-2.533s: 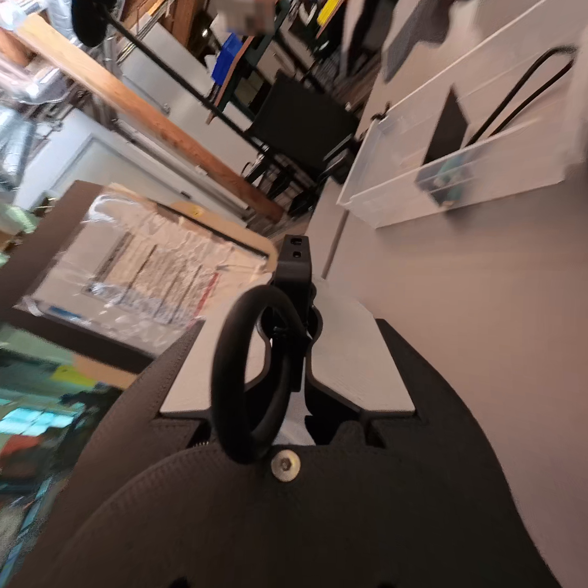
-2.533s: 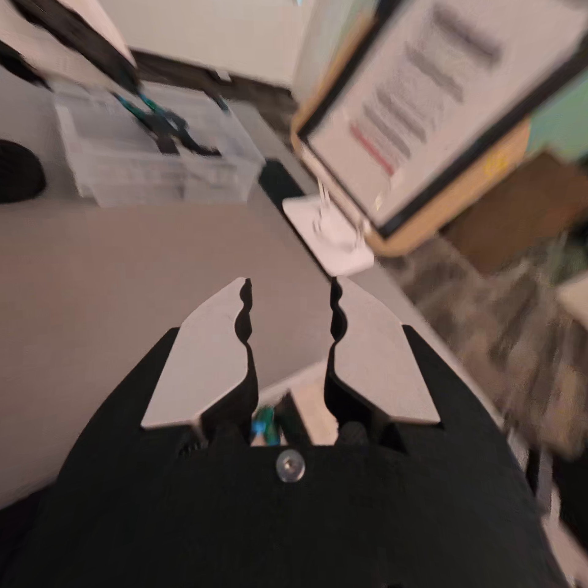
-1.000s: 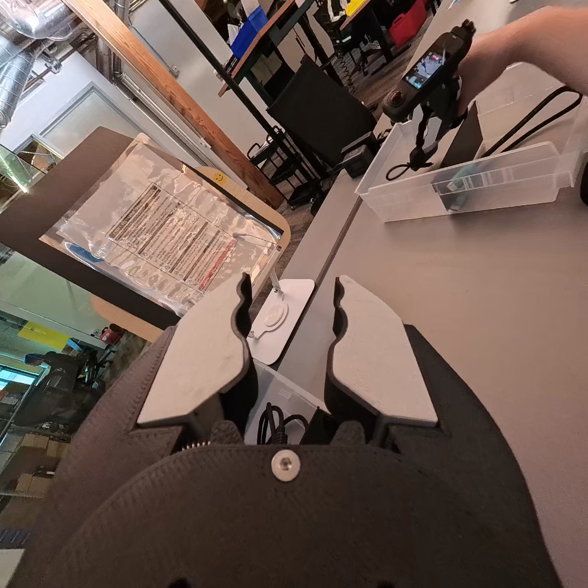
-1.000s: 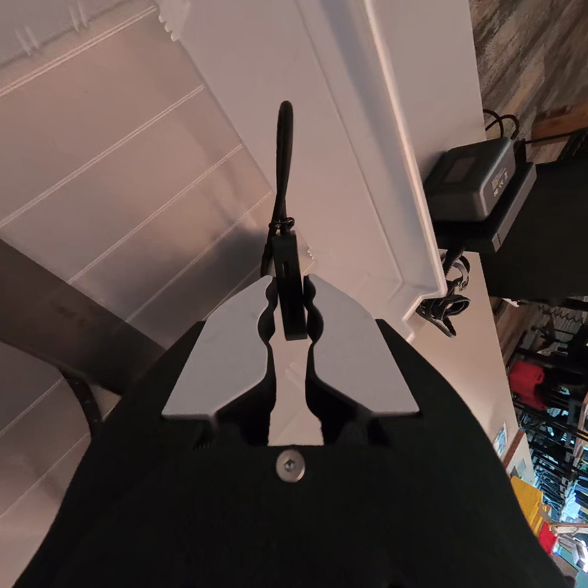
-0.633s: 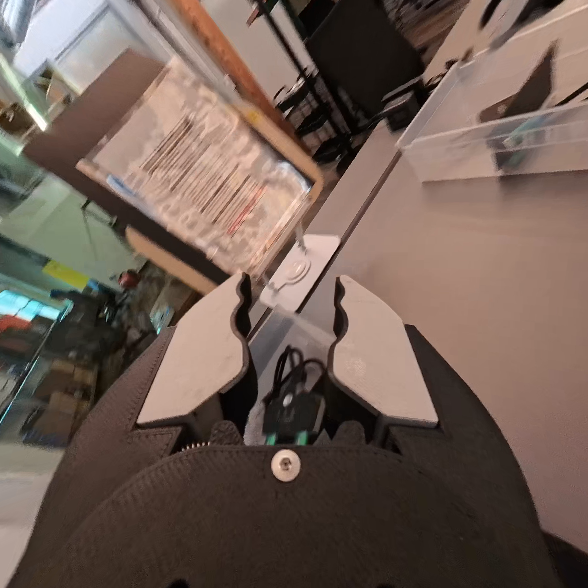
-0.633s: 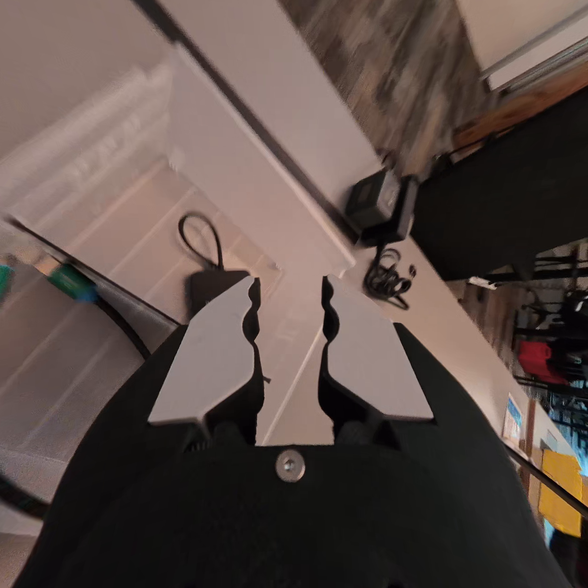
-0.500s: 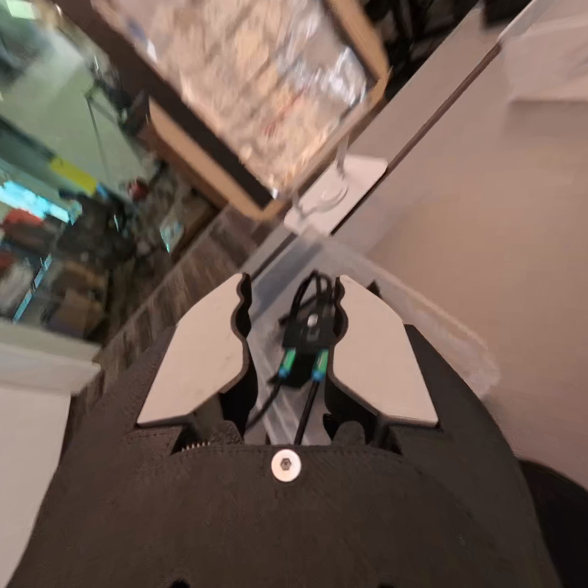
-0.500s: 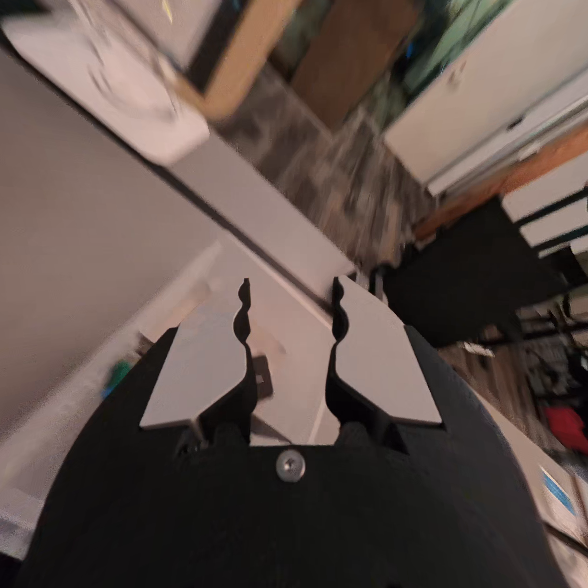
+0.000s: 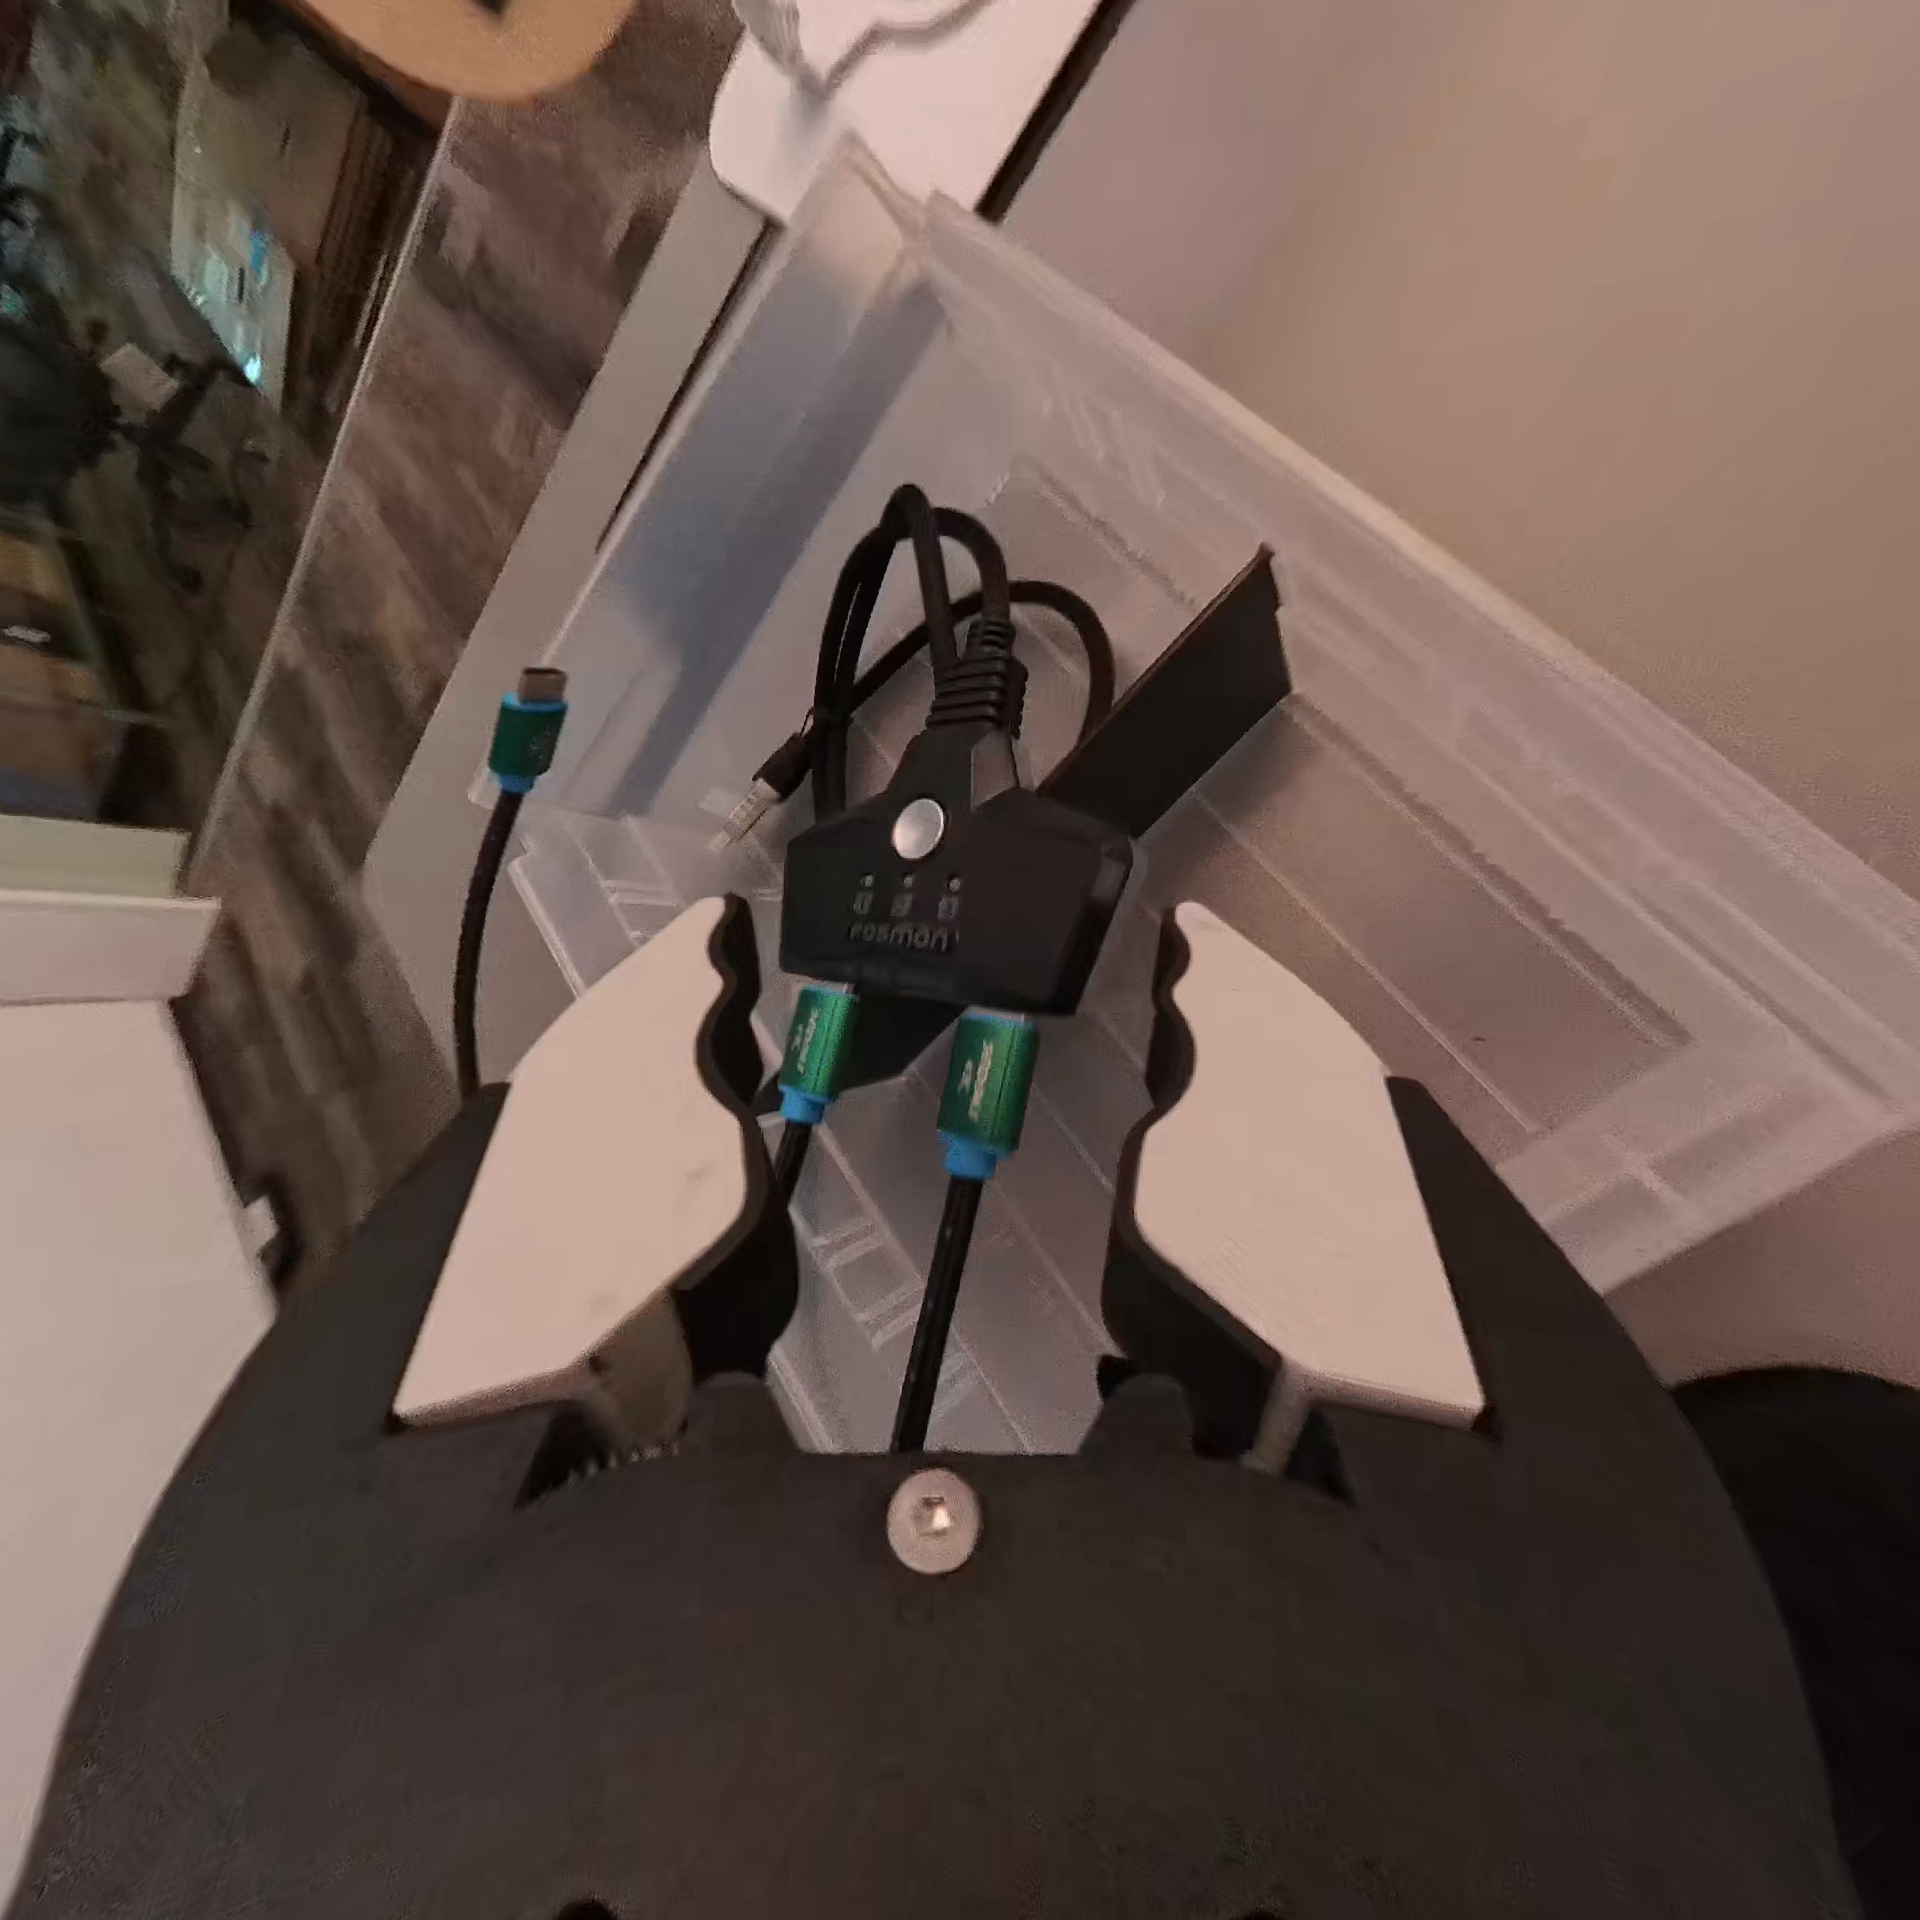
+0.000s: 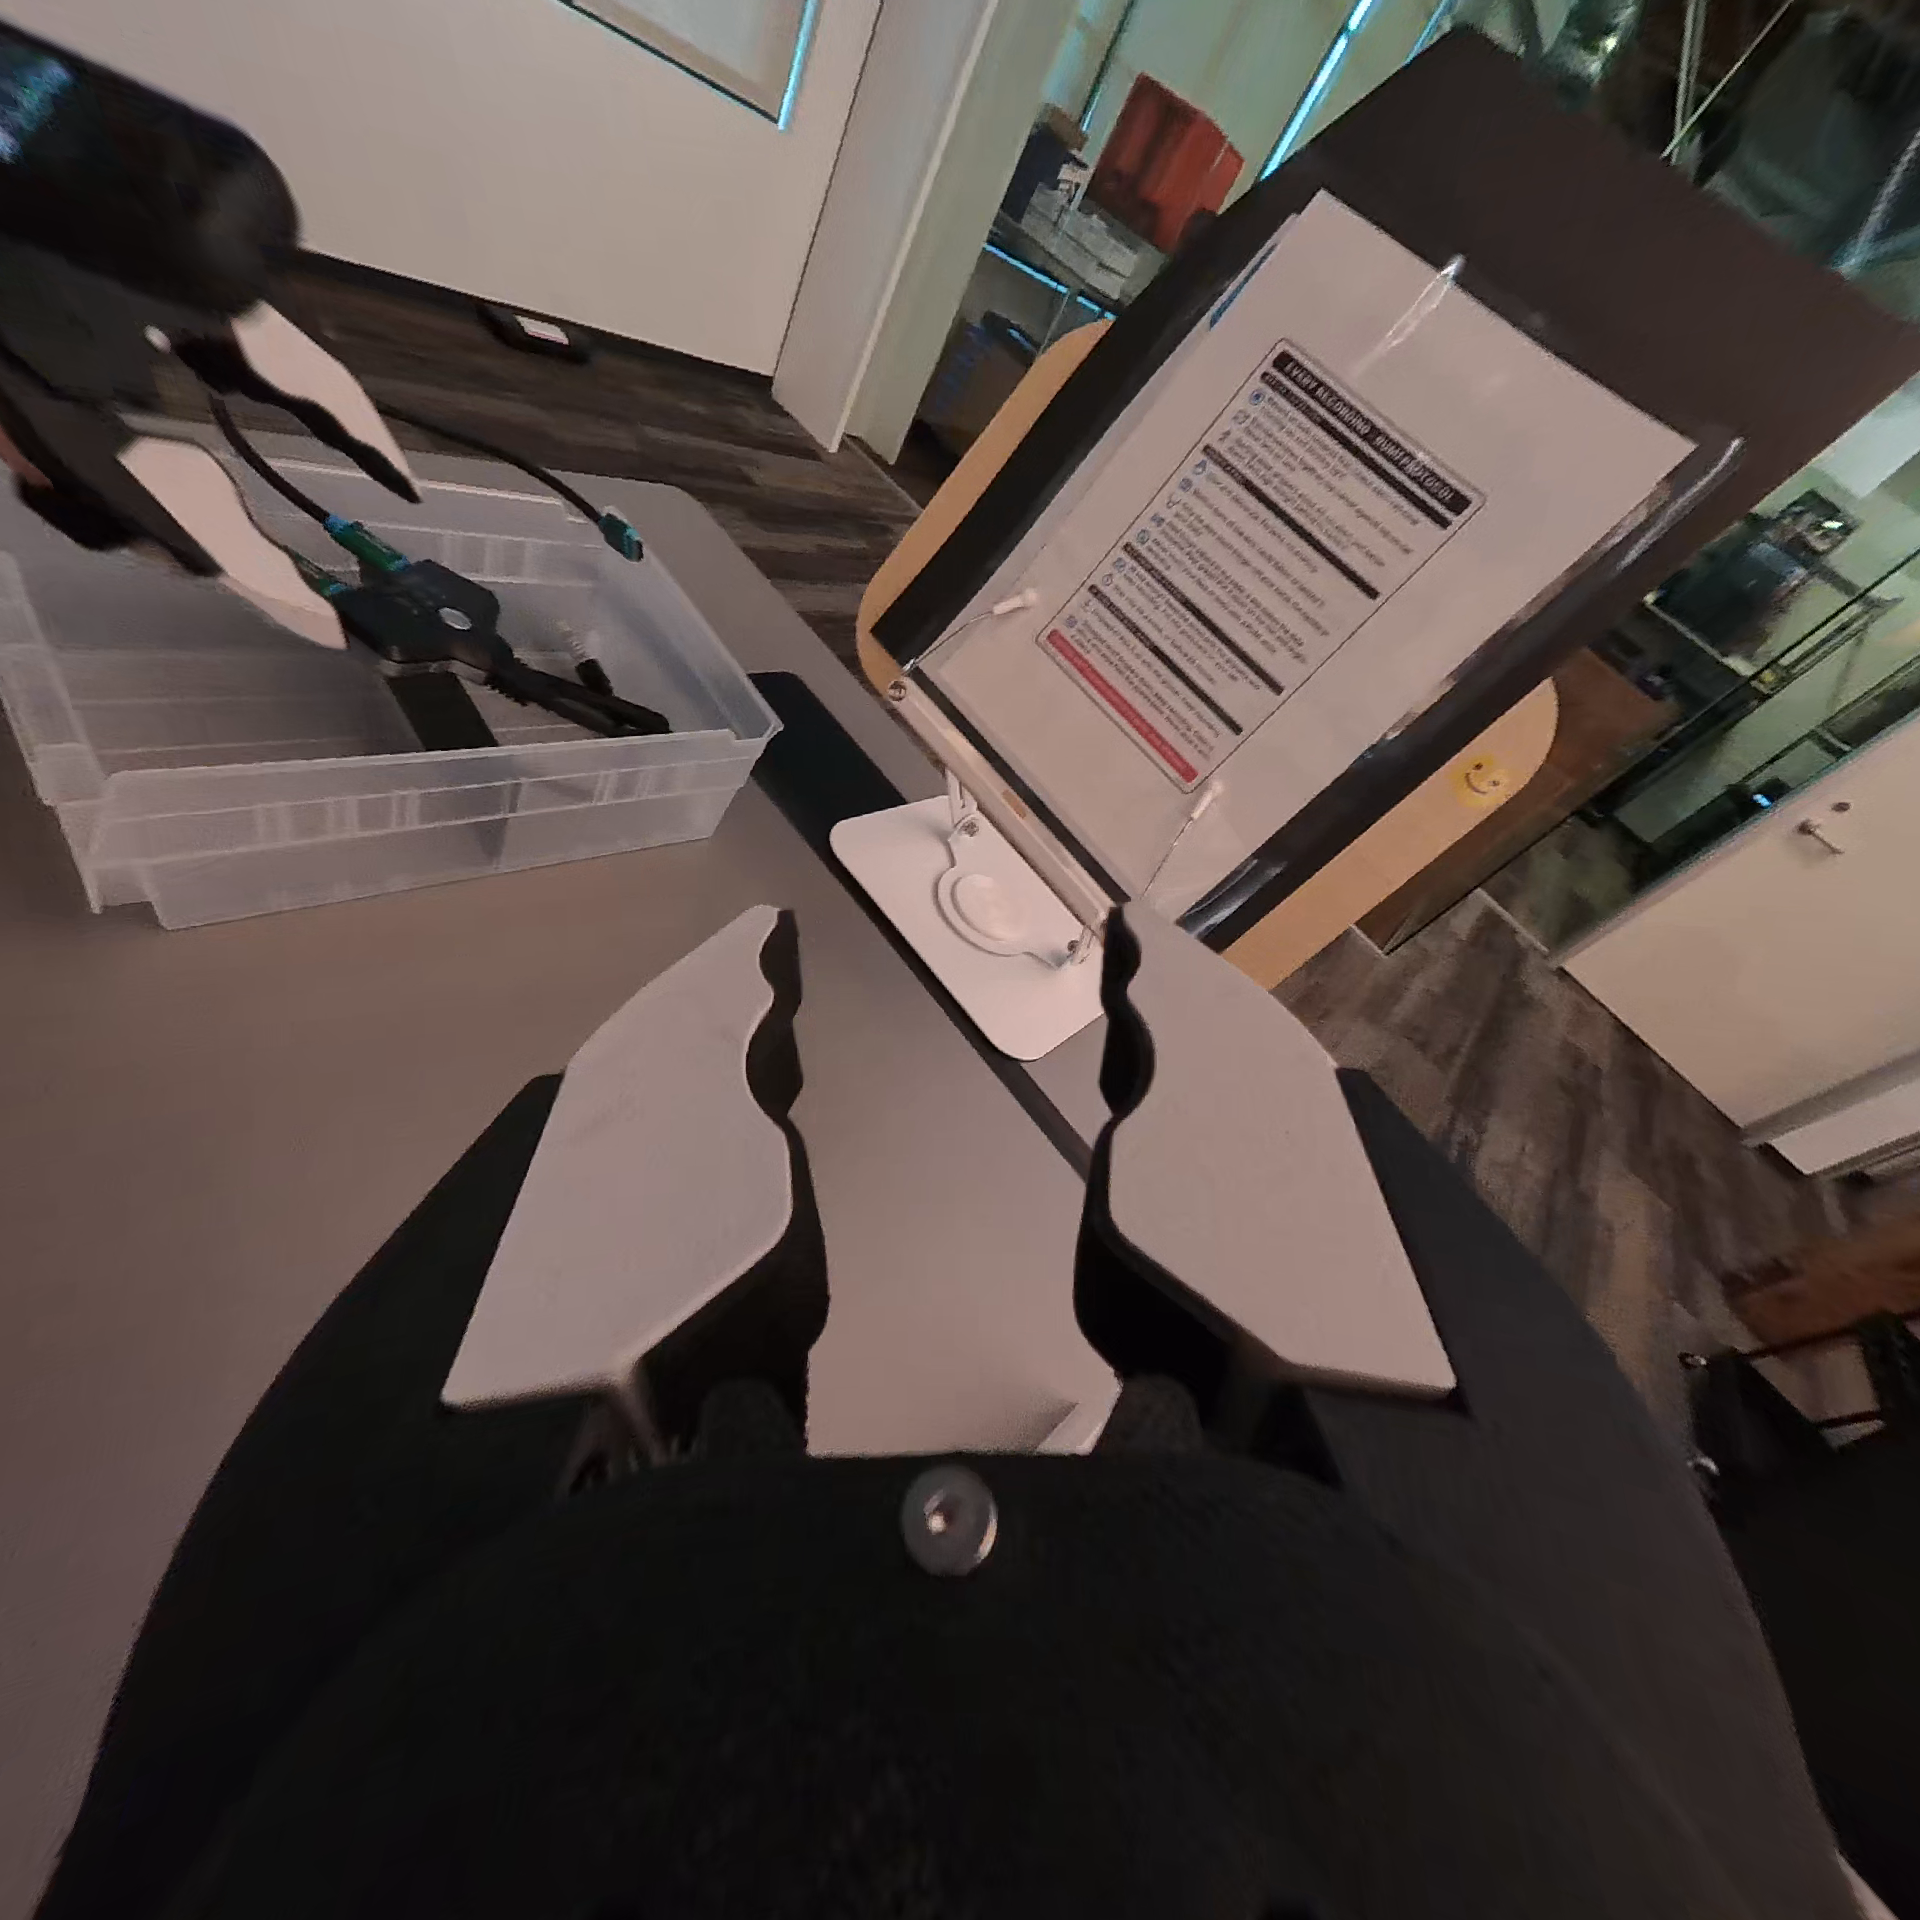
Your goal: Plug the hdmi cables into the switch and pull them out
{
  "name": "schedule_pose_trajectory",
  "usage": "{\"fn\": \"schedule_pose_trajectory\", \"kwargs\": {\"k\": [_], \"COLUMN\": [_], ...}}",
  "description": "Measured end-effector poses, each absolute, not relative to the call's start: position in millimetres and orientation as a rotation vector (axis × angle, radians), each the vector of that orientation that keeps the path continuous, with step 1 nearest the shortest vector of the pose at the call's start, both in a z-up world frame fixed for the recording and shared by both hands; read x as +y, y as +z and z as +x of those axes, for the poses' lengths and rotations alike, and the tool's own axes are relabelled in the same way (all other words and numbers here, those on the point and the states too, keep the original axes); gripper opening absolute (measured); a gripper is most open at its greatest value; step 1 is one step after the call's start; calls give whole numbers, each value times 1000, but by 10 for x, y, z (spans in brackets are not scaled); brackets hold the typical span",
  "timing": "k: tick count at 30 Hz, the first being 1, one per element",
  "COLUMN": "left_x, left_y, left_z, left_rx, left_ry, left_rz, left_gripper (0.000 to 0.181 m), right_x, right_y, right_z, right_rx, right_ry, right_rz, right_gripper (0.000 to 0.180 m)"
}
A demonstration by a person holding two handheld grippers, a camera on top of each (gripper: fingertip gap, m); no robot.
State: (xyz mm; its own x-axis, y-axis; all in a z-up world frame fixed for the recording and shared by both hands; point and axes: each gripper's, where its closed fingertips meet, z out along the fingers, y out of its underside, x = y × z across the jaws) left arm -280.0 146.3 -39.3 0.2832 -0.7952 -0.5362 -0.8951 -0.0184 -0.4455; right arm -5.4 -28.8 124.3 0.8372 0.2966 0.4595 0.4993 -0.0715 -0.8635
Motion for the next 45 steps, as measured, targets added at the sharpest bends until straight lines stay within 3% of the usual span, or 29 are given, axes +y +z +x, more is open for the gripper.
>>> {"fn": "schedule_pose_trajectory", "kwargs": {"k": [3, 9, 13, 18, 25, 45], "left_x": [1555, 1658, 1772, 1776, 1767, 1143], "left_y": [-607, -886, -931, -826, -315, 1655], "left_z": [-2755, -2781, -2881, -2864, -2777, -3399], "left_rx": [1556, 1575, 1534, 1539, 1339, 677], "left_ry": [425, 697, 807, 843, 680, -348], "left_rz": [-1904, -1971, -1975, -1908, -1861, -1509], "left_gripper": [83, 81, 74, 53, 24, 22], "right_x": [-281, -396, -478, -520, -515, -237], "right_y": [1231, 1341, 1423, 1450, 1418, 1067], "right_z": [13, 134, 165, 189, 191, 85], "right_rx": [-615, -588, -577, -579, -595, -649], "right_ry": [-182, -166, -139, -150, -160, -90], "right_rz": [-1678, -1650, -1620, -1611, -1620, -1711], "right_gripper": [57, 55, 54, 53, 53, 51]}}
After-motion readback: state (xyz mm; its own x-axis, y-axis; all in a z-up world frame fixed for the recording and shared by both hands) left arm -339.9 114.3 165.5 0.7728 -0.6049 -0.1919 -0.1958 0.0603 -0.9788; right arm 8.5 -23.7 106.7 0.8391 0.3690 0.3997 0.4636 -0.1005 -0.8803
